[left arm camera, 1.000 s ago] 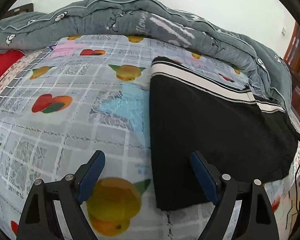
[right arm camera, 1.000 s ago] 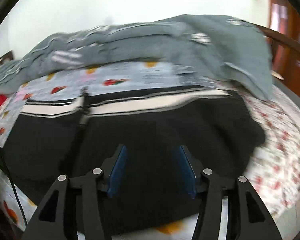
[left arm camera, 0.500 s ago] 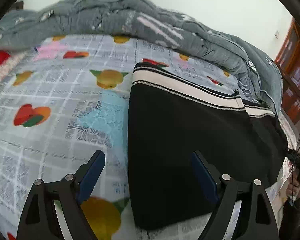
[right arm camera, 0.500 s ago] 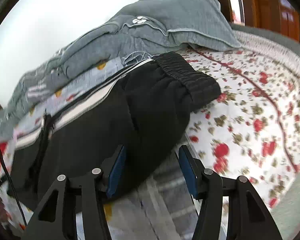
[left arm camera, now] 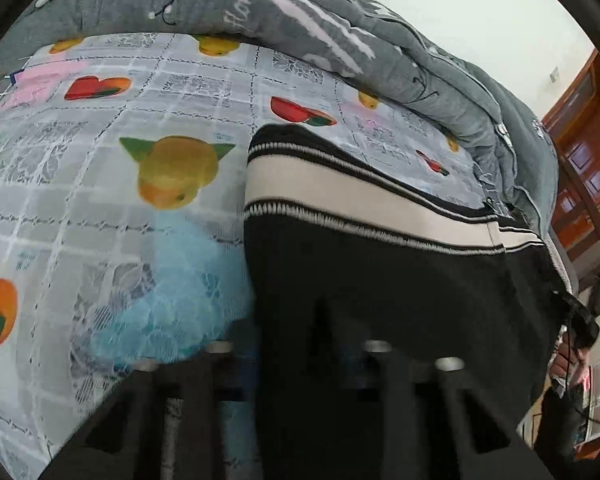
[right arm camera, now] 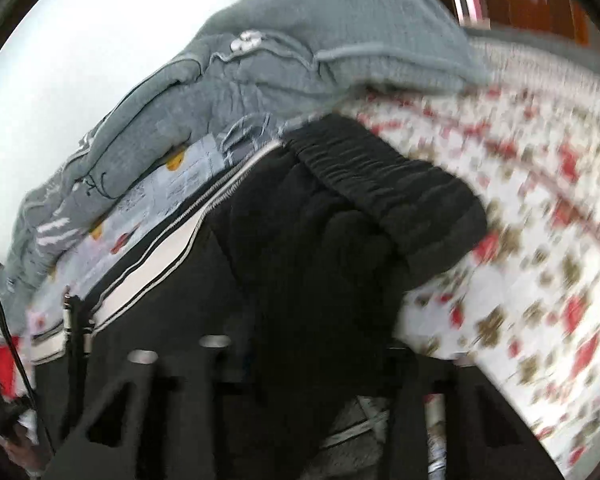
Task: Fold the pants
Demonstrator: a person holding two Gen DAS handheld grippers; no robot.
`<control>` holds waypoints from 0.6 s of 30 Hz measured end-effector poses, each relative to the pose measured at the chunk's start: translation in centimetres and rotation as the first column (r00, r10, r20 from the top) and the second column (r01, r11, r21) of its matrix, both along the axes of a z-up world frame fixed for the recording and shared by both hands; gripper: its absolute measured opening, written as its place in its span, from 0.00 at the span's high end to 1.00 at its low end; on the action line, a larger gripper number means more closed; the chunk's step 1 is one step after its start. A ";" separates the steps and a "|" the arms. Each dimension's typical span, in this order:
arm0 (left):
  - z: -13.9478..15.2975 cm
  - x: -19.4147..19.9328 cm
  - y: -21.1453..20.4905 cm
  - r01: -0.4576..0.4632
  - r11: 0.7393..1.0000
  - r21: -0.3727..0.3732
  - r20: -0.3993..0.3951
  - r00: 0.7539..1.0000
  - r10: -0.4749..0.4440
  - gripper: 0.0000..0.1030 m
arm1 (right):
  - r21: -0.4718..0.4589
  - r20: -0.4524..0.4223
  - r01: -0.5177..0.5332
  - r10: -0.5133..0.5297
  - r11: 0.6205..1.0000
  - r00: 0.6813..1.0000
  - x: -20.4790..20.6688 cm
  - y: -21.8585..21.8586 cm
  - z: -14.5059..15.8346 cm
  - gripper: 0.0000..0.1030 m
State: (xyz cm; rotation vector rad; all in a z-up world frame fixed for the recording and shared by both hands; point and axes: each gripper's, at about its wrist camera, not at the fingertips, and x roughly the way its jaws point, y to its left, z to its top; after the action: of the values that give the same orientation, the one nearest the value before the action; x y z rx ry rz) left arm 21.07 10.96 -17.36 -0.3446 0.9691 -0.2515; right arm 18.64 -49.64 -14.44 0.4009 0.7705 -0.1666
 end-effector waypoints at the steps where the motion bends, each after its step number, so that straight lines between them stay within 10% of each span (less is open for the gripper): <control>1: 0.4 -0.1 -0.1 0.002 1.000 -0.010 0.016 1.000 -0.002 0.89 | -0.026 0.024 -0.012 0.012 1.000 1.000 -0.1 0.3 0.8 0.81; 8: 5.2 -0.8 -0.5 0.020 1.000 -0.001 0.122 0.992 -0.019 0.90 | -0.283 0.153 -0.063 0.110 0.957 0.982 -0.5 6.5 9.0 0.88; 18: 9.0 -2.7 8.9 -0.107 0.992 0.061 0.185 0.978 0.094 0.90 | -0.348 0.239 -0.232 0.325 0.908 0.915 -0.1 17.5 15.1 0.89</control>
State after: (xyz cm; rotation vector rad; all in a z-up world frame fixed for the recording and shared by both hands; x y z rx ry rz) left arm 18.38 19.84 -8.33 -0.2991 0.7764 -0.1533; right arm 18.53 -32.14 0.63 0.0053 0.4887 0.0452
